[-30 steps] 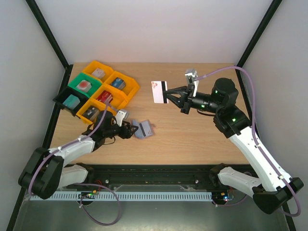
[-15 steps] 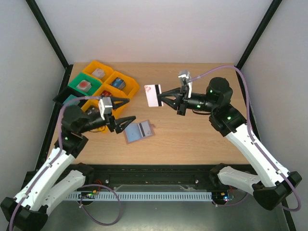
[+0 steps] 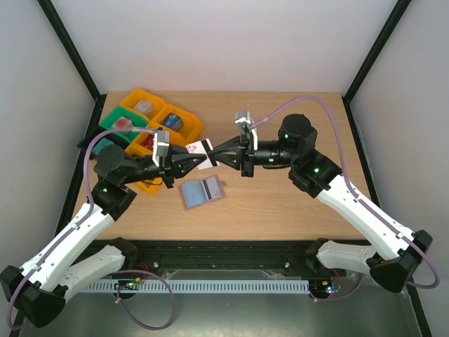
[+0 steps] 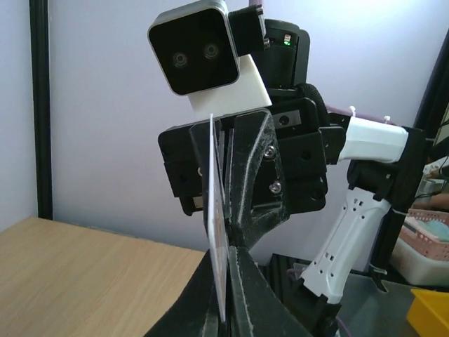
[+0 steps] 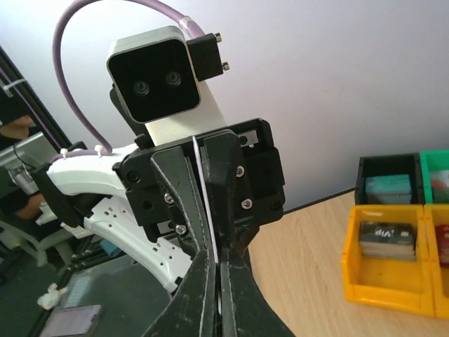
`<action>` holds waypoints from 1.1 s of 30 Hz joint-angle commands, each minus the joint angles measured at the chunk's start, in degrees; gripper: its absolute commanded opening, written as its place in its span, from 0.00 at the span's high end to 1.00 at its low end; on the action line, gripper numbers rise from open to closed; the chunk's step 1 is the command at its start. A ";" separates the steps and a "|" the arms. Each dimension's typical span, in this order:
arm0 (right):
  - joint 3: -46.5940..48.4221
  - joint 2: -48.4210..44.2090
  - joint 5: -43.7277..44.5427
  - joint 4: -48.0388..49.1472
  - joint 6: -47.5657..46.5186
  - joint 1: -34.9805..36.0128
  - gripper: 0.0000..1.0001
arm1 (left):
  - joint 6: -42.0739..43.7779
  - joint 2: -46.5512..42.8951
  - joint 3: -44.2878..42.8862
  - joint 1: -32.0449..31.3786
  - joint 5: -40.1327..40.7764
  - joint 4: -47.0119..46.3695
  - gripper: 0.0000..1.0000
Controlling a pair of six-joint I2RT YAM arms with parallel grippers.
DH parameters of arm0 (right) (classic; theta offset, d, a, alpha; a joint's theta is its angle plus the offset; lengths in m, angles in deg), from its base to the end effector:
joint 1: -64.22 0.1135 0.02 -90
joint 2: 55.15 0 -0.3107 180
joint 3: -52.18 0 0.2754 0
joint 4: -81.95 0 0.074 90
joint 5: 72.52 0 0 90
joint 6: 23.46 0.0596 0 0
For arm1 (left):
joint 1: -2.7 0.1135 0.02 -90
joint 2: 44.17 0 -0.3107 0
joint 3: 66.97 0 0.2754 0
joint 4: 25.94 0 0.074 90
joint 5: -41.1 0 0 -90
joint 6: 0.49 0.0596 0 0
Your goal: Take the credit cards out of the card holder
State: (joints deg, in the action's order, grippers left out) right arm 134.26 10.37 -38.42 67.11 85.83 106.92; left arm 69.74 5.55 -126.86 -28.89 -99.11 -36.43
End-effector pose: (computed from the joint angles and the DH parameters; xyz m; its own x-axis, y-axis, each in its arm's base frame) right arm 0.1595 0.2144 0.4780 -0.3057 -0.0301 -0.9516 -0.9403 -0.1476 0.3067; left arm 0.1422 -0.1412 0.4387 -0.0377 -0.2309 -0.9722 0.9935 0.0961 -0.0614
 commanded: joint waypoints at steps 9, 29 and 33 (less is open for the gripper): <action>-0.92 -8.24 34.38 -2.57 -6.05 -0.78 0.32 | 66.34 -5.56 -1.91 -2.15 35.45 14.16 0.98; -4.16 -10.41 45.80 -1.49 -7.03 -2.35 0.15 | 136.15 -6.04 13.00 -1.54 47.47 -12.19 0.98; -2.65 -8.37 45.93 -2.78 -8.11 -4.32 0.14 | 115.70 2.60 -3.89 -0.40 66.08 8.23 0.98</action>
State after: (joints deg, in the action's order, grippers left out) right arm 130.39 0.34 6.25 64.59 79.36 104.42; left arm 201.82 1.87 -115.96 -30.38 -51.22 -44.43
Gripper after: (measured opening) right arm 0.856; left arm 0.025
